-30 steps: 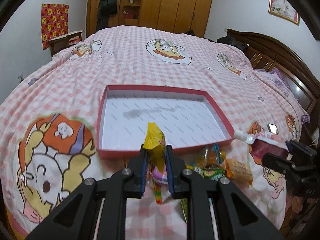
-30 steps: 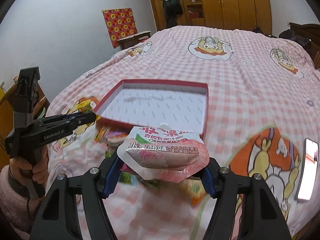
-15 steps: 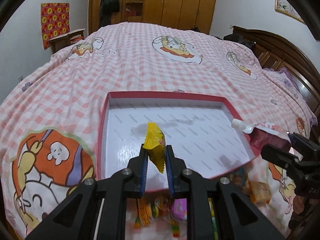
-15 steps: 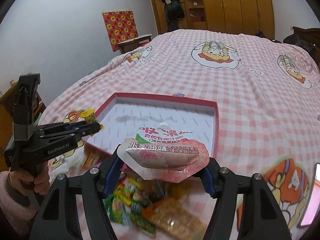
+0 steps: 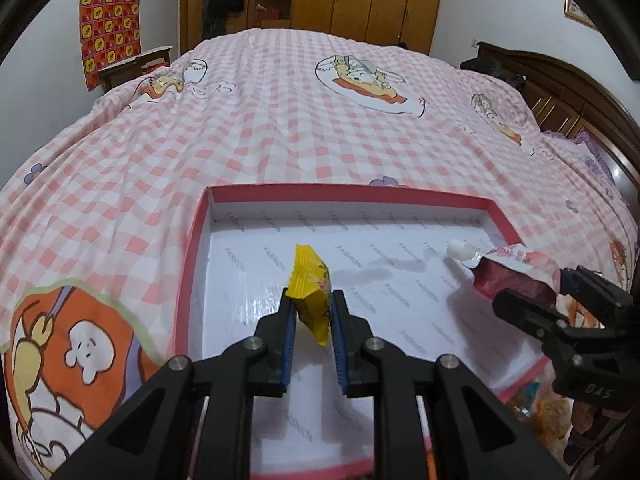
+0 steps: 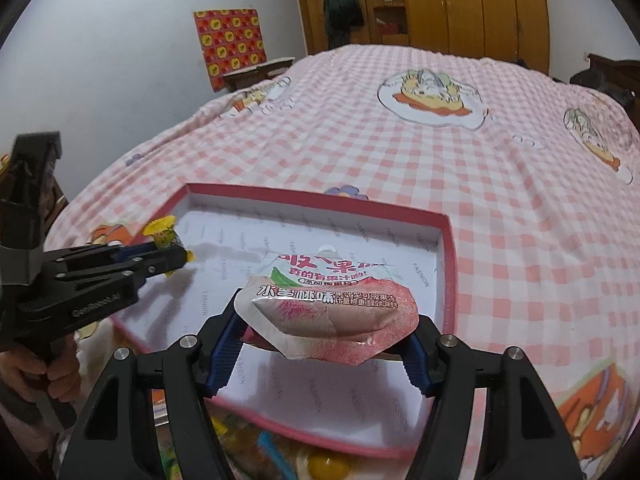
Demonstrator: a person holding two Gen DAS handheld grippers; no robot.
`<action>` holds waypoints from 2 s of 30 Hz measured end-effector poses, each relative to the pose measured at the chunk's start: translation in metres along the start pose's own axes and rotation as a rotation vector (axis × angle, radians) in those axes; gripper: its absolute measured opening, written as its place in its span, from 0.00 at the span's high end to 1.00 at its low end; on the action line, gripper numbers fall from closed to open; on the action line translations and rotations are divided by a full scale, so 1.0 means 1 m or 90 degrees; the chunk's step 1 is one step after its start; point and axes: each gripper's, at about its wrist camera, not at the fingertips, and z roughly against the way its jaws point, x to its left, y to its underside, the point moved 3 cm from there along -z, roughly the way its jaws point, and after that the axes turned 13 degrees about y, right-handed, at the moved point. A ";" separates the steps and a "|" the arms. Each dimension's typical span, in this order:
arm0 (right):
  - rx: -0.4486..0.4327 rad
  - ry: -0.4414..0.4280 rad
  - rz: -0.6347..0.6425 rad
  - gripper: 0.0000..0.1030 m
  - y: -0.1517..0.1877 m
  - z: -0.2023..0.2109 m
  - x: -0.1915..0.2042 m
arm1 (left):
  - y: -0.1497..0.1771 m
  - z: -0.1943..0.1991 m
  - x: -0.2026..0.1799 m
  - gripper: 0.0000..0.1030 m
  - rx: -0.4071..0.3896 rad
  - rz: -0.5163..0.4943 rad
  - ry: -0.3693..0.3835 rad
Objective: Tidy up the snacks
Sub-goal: 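Lift the yellow packet with left tool while right tool carries the pouch over the red box, then lower and release the yellow packet with left tool while right tool releases the pouch in the box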
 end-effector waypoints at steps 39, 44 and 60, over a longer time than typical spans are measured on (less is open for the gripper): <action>0.042 0.067 0.021 0.32 0.009 -0.027 -0.028 | 0.004 -0.027 -0.015 0.83 0.040 -0.024 -0.026; 0.035 0.068 0.018 0.32 0.006 -0.031 -0.029 | 0.003 -0.031 -0.020 0.77 0.033 -0.052 -0.030; 0.026 0.020 0.008 0.17 0.007 -0.023 -0.022 | 0.000 -0.006 -0.031 0.42 0.010 -0.052 -0.011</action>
